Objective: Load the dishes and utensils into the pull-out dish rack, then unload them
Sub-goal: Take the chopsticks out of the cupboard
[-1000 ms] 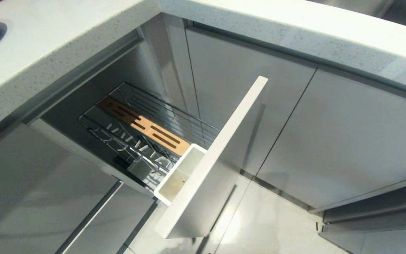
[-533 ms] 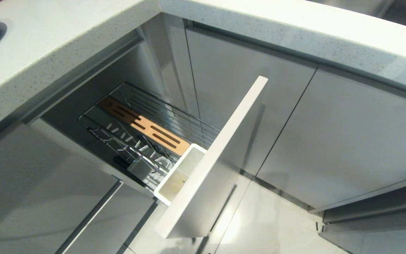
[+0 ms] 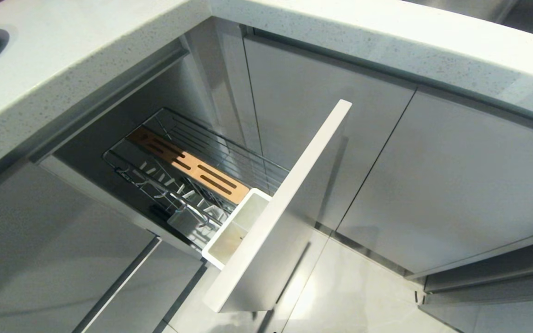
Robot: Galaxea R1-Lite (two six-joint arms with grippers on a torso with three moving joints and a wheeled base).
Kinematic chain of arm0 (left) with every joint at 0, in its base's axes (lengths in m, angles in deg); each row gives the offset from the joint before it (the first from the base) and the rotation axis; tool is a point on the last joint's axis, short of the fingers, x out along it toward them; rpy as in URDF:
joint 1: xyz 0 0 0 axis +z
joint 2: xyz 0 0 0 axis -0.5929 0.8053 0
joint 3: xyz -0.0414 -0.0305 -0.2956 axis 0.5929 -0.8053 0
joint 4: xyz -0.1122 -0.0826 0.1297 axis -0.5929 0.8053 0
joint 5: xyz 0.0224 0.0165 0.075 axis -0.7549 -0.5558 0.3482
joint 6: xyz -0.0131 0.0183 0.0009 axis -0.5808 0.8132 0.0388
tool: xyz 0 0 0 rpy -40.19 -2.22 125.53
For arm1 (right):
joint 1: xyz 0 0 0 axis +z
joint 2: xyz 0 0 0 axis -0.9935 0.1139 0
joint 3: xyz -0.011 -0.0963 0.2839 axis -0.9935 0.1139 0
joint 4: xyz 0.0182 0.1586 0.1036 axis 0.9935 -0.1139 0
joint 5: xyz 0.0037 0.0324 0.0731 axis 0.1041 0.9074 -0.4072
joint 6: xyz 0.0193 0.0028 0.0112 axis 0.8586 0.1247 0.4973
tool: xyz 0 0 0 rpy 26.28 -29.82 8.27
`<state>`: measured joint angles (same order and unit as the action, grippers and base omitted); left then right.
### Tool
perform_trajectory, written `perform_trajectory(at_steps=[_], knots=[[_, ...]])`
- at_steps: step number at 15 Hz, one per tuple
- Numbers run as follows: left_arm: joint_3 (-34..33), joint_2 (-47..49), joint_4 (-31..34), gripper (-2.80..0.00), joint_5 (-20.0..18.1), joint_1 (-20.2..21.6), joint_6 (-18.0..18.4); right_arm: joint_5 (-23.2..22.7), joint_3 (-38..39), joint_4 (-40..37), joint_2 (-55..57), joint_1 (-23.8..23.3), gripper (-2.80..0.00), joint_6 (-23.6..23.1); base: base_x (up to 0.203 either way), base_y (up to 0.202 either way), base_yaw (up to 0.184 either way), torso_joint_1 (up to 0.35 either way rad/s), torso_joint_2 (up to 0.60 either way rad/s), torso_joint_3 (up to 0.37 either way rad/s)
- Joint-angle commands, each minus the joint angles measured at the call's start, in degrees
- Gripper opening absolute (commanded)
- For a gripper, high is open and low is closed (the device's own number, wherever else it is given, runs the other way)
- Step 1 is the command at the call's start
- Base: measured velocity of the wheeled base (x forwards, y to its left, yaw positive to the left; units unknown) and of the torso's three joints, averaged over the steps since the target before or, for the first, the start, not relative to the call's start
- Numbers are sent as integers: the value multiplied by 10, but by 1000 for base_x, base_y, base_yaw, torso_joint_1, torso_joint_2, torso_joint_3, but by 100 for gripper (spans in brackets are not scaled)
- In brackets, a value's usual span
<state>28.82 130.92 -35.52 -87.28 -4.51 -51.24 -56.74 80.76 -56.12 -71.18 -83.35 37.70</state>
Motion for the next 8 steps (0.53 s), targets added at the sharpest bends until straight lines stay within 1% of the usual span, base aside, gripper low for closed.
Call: perform_trajectory(at_steps=[1, 8], knots=[[0, 2, 1, -280, 1, 1, -2, 0, 1, 0, -2, 1, -280, 0, 0, 0, 0, 0, 0, 0], [3, -1, -3, -280, 2, 1, -2, 0, 1, 0, -2, 0, -280, 0, 0, 0, 0, 0, 0, 0]])
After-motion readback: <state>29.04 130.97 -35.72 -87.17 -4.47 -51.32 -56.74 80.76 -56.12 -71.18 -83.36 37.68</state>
